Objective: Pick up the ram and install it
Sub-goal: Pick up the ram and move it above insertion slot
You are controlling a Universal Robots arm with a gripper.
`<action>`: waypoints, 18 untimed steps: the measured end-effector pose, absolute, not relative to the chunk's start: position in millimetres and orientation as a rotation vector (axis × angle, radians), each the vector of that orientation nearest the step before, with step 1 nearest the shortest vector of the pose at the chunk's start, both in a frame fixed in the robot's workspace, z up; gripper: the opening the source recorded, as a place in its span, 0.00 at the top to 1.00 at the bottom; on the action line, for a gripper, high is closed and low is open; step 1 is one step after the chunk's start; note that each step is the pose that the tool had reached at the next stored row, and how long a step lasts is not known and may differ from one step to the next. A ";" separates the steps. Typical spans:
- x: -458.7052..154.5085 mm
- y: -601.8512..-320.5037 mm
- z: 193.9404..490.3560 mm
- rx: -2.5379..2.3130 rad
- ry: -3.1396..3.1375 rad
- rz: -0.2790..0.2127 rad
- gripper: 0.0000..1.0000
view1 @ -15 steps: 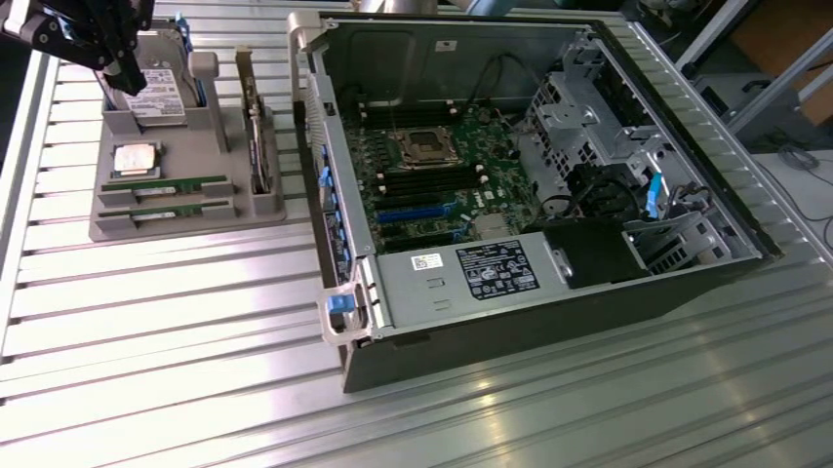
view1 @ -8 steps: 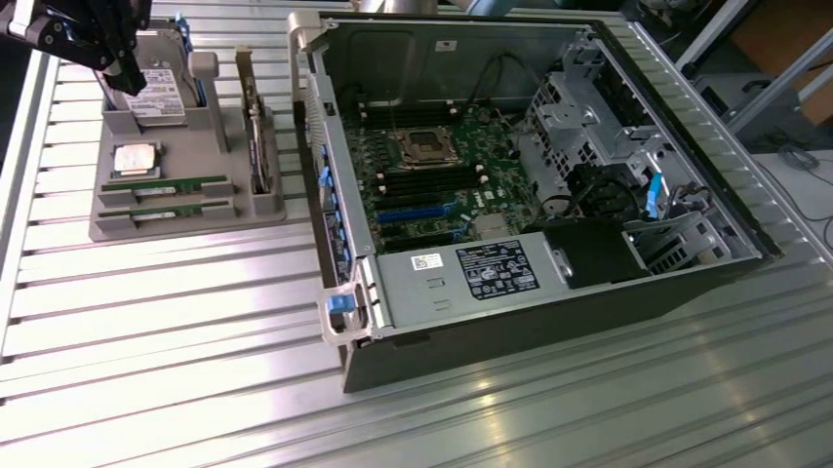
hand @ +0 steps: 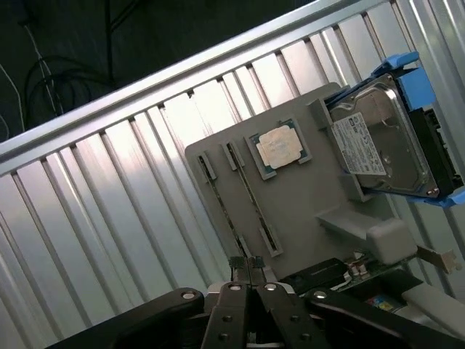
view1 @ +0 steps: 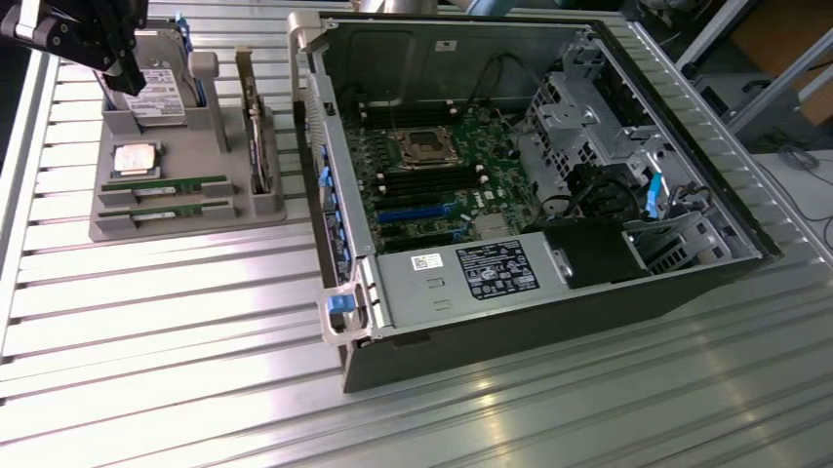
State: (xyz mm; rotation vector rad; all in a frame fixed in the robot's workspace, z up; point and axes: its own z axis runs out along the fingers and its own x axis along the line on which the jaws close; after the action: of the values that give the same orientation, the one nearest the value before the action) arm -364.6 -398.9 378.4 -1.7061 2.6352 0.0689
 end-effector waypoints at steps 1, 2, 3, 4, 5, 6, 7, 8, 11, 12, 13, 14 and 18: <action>-364.6 -398.9 378.4 -1.714 2.630 0.069 0.89; -364.6 -398.9 378.4 -1.722 2.625 0.069 0.89; -364.6 -398.9 378.4 -1.732 2.619 0.069 0.89; -364.6 -398.9 378.4 -1.740 2.614 0.069 0.89; -364.6 -398.9 378.4 -1.754 2.605 0.069 0.89; -364.6 -398.9 378.4 -1.762 2.599 0.069 0.89; -364.6 -398.9 378.4 -1.768 2.595 0.069 0.89; -364.6 -398.9 378.4 -1.779 2.588 0.069 0.89; -364.6 -398.9 378.3 -1.811 2.566 0.069 0.89; -364.6 -398.9 378.3 -1.818 2.562 0.069 0.89; -364.6 -398.9 378.3 -1.827 2.555 0.069 0.89; -364.6 -398.9 378.3 -1.834 2.551 0.069 0.89; -364.6 -398.9 378.2 -1.882 2.516 0.069 0.89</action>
State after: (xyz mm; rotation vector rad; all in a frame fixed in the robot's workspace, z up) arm -364.6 -398.9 378.2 -1.8821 2.5163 0.0690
